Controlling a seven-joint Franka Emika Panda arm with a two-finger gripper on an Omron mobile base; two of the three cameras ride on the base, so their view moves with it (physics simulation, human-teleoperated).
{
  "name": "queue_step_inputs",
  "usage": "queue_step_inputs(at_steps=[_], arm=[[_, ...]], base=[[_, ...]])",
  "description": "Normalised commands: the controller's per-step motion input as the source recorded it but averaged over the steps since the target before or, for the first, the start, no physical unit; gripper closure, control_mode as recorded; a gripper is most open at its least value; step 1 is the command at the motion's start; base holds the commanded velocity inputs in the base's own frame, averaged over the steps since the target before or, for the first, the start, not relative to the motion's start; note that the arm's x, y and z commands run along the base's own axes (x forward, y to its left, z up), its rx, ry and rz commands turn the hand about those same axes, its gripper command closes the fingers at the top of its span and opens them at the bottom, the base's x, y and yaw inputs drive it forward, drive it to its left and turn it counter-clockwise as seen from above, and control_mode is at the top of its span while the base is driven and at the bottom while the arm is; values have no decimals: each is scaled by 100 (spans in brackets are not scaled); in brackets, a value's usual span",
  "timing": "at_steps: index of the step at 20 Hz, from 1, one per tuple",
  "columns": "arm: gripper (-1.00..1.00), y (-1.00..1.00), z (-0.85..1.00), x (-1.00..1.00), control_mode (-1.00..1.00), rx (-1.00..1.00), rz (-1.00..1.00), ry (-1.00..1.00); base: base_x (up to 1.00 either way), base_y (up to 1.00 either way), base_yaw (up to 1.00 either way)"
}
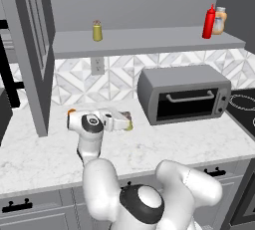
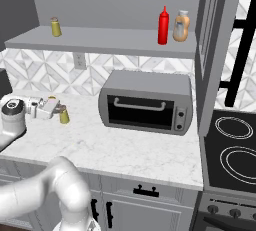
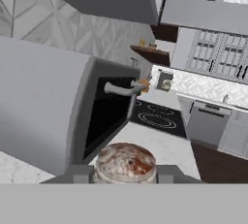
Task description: Put the shaker and condiment bottle from the counter next to their counterparts in the cabinet.
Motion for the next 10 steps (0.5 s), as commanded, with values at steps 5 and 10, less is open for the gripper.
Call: queue_step_inputs(at_steps=[5,10], arm=[[100,0,45,-6,-100,-9,63,0],[100,0,39,-6,-100,-5,60,0]], base=[[0,0,0],[0,0,0]])
